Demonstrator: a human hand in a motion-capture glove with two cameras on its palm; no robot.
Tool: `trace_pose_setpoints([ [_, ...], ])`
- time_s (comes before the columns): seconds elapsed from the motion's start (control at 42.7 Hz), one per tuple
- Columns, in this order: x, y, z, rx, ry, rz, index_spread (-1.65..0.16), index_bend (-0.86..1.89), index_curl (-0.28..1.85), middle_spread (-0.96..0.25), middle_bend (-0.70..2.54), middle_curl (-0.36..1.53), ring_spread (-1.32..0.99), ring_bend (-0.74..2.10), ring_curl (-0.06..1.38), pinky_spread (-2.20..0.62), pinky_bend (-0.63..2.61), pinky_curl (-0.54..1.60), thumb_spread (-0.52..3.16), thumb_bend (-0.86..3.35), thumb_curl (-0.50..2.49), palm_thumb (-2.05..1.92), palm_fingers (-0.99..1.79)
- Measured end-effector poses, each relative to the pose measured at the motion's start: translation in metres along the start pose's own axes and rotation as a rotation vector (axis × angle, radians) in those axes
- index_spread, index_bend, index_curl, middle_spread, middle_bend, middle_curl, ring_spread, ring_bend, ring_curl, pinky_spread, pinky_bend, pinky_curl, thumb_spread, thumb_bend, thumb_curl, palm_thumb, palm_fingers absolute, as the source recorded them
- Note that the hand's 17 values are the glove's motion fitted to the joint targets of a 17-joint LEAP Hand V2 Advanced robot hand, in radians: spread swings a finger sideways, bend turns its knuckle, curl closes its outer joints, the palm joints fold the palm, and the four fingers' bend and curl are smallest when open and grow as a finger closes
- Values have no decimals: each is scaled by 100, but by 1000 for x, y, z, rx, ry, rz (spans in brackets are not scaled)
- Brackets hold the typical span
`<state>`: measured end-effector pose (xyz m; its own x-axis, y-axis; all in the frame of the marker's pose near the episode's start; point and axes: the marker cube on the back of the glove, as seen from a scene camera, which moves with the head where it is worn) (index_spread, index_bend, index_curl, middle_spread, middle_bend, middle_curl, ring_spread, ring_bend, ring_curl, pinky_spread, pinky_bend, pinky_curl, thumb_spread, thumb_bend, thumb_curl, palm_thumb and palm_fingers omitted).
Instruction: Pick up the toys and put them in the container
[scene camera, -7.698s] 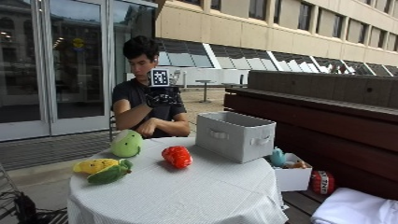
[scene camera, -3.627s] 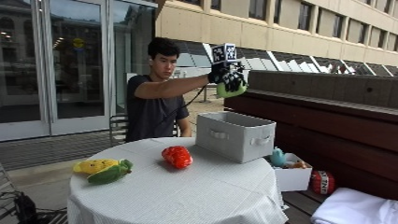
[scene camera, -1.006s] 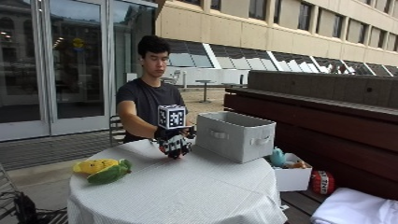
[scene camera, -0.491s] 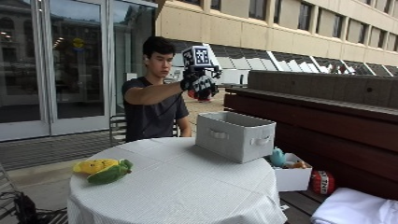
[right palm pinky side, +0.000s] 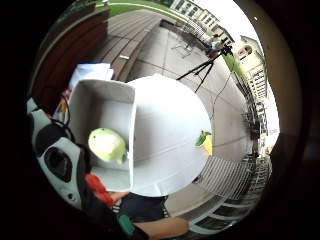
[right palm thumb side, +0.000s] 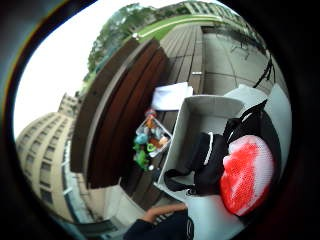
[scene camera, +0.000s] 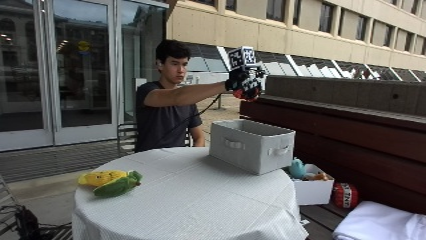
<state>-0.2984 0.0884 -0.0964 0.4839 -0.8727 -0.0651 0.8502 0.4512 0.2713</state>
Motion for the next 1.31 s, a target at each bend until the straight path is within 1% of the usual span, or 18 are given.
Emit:
trace_pose_setpoints([
  [0.234, -9, -7, 29, -16, -13, 7, -25, 65, 56, -28, 106, 62, -31, 135, 50, -44, 90, 42, 98, -2, 69, 47, 122],
  [0.351, 13, -13, 51, -117, 3, 42, -26, 63, 57, -28, 102, 60, -30, 133, 48, -44, 90, 42, 99, -3, 69, 44, 118],
  [0.374, 16, -13, 54, -150, 6, 45, -27, 56, 55, -28, 95, 57, -30, 129, 47, -45, 93, 42, 104, -7, 66, 35, 103],
  [0.398, 20, -12, 57, -186, 2, 45, -27, 60, 58, -28, 98, 59, -30, 131, 48, -45, 90, 42, 102, -3, 68, 39, 115],
  [0.421, 23, -11, 59, -223, -9, 43, -28, 50, 54, -27, 84, 54, -31, 124, 45, -44, 97, 43, 109, -13, 60, 21, 88],
  [0.445, 27, -10, 61, -255, -26, 40, -30, 38, 52, -24, 70, 51, -29, 120, 45, -41, 109, 48, 105, -19, 56, 7, 53],
  [0.468, 30, -8, 61, -278, -41, 38, -31, 36, 56, -22, 66, 52, -27, 118, 47, -38, 115, 52, 104, -18, 54, 0, 36],
  [0.515, 37, -5, 59, -295, -59, 33, -32, 23, 56, -17, 52, 49, -20, 103, 46, -30, 132, 58, 100, -16, 51, -9, -11],
  [0.538, 41, -3, 57, -293, -60, 31, -32, 23, 55, -16, 52, 48, -19, 104, 46, -27, 132, 57, 99, -14, 49, -10, -3],
  [0.562, 48, -2, 54, -288, -57, 29, -33, 16, 51, -14, 48, 46, -17, 97, 42, -25, 135, 56, 98, -14, 48, -11, -8],
  [0.585, 56, -1, 51, -281, -50, 29, -33, 10, 46, -12, 43, 43, -15, 88, 37, -21, 138, 55, 98, -13, 46, -12, -19],
  [0.655, 87, -1, 40, -255, -19, 41, -34, 7, 37, -9, 36, 40, -11, 76, 30, -14, 140, 51, 96, -11, 43, -12, -20],
  [0.725, 110, 7, 30, -224, 16, 63, -34, 7, 33, -7, 32, 39, -8, 68, 25, -9, 140, 50, 94, -10, 40, -12, -21],
  [0.889, 181, 30, 6, -176, 71, 120, -33, 6, 27, -5, 28, 38, -3, 59, 22, -1, 134, 46, 92, -9, 35, -10, -21],
  [1.006, 241, 52, -6, -171, 113, 195, -32, 6, 24, -4, 26, 38, -1, 55, 21, 2, 132, 44, 91, -9, 32, -10, -20],
  [1.147, 319, 87, -7, -216, 113, 320, -32, 5, 20, -4, 25, 38, -1, 51, 21, 4, 127, 41, 90, -9, 30, -10, -20],
  [1.264, 377, 112, 4, -263, 120, 513, -31, 5, 18, -4, 24, 39, 0, 49, 21, 5, 122, 39, 88, -9, 28, -10, -21],
  [1.31, 404, 121, 13, -256, 126, 536, -31, 5, 17, -4, 24, 39, 0, 48, 21, 6, 120, 38, 88, -9, 28, -10, -22],
])
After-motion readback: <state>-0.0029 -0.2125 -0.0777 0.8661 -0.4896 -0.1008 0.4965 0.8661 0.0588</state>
